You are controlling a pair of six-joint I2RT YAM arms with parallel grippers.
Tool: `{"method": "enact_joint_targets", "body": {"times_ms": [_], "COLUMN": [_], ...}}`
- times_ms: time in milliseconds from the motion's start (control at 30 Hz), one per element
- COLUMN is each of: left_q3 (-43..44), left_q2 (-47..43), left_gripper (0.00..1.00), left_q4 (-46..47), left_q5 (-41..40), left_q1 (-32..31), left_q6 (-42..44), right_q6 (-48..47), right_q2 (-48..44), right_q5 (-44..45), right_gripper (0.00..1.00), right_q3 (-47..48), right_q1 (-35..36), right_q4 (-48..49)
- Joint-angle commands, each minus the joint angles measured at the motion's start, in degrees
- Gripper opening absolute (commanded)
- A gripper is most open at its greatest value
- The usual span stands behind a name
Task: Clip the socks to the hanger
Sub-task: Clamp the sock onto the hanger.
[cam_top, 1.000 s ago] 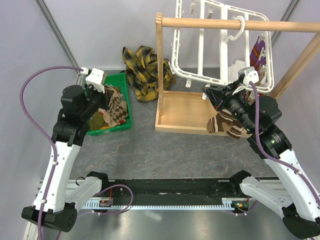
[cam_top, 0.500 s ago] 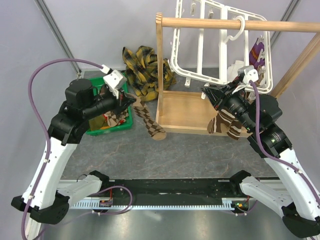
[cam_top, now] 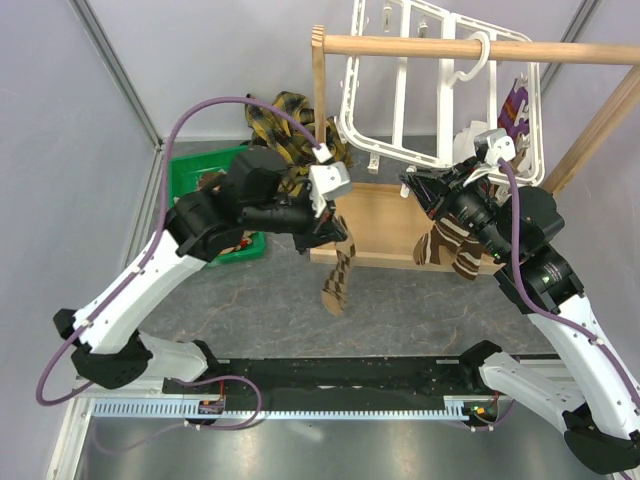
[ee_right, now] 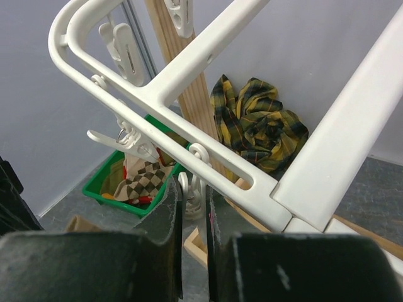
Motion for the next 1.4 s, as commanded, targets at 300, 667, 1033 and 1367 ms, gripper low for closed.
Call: {"method": "enact_joint_targets", "body": {"times_ms": [300,667,1033,1367], "left_q3": [15.3,11.8,12.7,15.8], "left_q2": [11.6,13.1,14.8,16.3], "left_gripper": [0.02,0.02,0.02,0.02], "left_q4": [-6.8,4.7,8.7,8.9], "left_q5": [-16.8,-24.9,-27.0,-27.3], "left_q1": [-8.9,-13.6,-13.7,-13.7], "left_q6": [2.3,-1.8,-1.3,-0.7], "right_q6": [2.4,8.1,9.6,9.4], "right_q2": [0.4,0.9,1.9,2.6], "right_q5": [-5.6,-4.5,-4.3,-5.1], "right_gripper": [0.00,0.01,0.01,0.02], "right_q3": [2.1,2.5,2.8,2.4], "right_q1": [0.2,0.2,0.2,0.2], "right_q4": [-0.9,-1.1,-1.7,-1.2]}}
